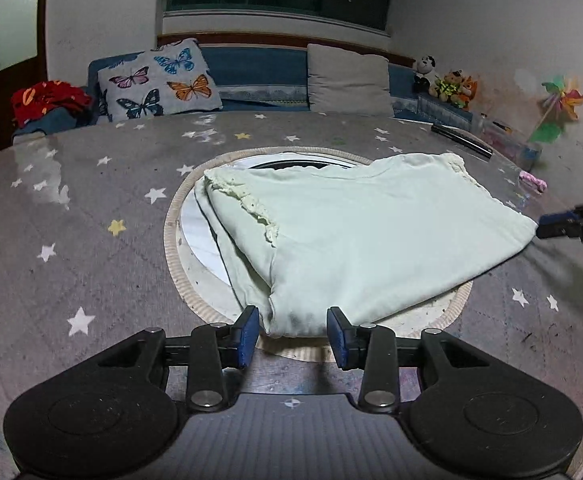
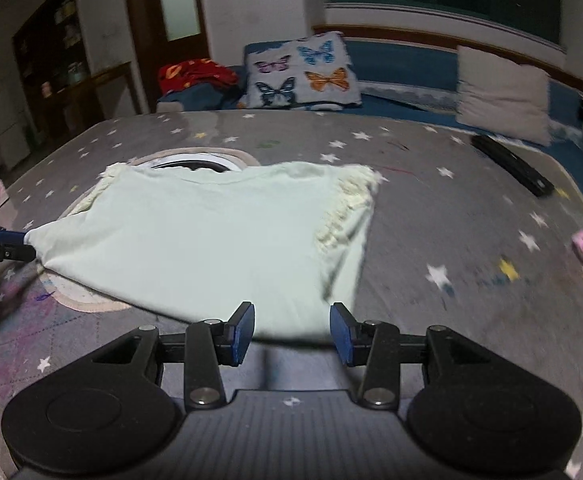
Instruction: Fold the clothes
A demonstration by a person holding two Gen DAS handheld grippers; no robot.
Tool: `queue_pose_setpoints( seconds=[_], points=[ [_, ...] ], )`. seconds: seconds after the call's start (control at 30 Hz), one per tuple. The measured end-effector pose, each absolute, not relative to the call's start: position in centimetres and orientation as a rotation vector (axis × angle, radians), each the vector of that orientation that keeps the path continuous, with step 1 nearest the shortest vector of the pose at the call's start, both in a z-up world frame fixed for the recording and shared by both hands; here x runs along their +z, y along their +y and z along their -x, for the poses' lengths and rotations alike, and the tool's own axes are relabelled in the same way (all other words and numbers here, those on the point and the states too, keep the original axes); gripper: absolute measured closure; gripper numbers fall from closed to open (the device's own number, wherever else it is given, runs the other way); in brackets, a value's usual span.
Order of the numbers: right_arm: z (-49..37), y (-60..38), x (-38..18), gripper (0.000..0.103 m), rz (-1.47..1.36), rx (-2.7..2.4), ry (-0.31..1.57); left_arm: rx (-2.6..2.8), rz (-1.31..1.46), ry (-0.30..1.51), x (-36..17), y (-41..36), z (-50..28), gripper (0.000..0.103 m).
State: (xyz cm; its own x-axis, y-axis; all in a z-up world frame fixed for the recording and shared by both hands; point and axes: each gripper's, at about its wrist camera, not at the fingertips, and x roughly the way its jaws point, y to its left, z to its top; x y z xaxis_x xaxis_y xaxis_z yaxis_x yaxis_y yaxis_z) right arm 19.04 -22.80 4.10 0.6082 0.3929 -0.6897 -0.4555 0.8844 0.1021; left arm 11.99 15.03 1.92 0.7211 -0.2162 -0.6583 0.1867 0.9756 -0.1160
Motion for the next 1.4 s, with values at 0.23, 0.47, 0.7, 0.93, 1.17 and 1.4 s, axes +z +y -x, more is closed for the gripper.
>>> queue_pose_setpoints(
  seconds=[0.23, 0.47, 0.7, 0.93, 1.17, 1.4],
  points=[
    [-19.3, -24.0, 3.5, 0.064, 0.031, 0.465, 0.760, -0.212, 0.070, 0.739, 1.3, 15.4, -12.0, 0.088],
    [-20.1, -23.8, 2.9, 0.081, 0.010, 0.485, 0.772, -0.210, 0.091, 0.732, 1.5, 15.3, -11.8, 0.095],
    [-19.0, -24.8, 3.2, 0.097, -0.005, 0.481, 0.775, -0.248, 0.105, 0.724, 2.6, 15.0, -10.1, 0.096],
    [-14.4, -26.7, 3.6, 0.097, 0.013, 0.451, 0.801, -0.286, 0.093, 0.728, 2.7, 13.5, -5.6, 0.096],
    [-9.6, -27.7, 2.6, 0.097, -0.018, 0.431, 0.851, -0.275, 0.105, 0.745, 1.7, 13.3, -1.7, 0.094],
    [-7.7, -27.9, 3.9, 0.090, 0.012, 0.417, 0.808, -0.206, 0.093, 0.668, 4.2, 14.5, 0.3, 0.090]
  ],
)
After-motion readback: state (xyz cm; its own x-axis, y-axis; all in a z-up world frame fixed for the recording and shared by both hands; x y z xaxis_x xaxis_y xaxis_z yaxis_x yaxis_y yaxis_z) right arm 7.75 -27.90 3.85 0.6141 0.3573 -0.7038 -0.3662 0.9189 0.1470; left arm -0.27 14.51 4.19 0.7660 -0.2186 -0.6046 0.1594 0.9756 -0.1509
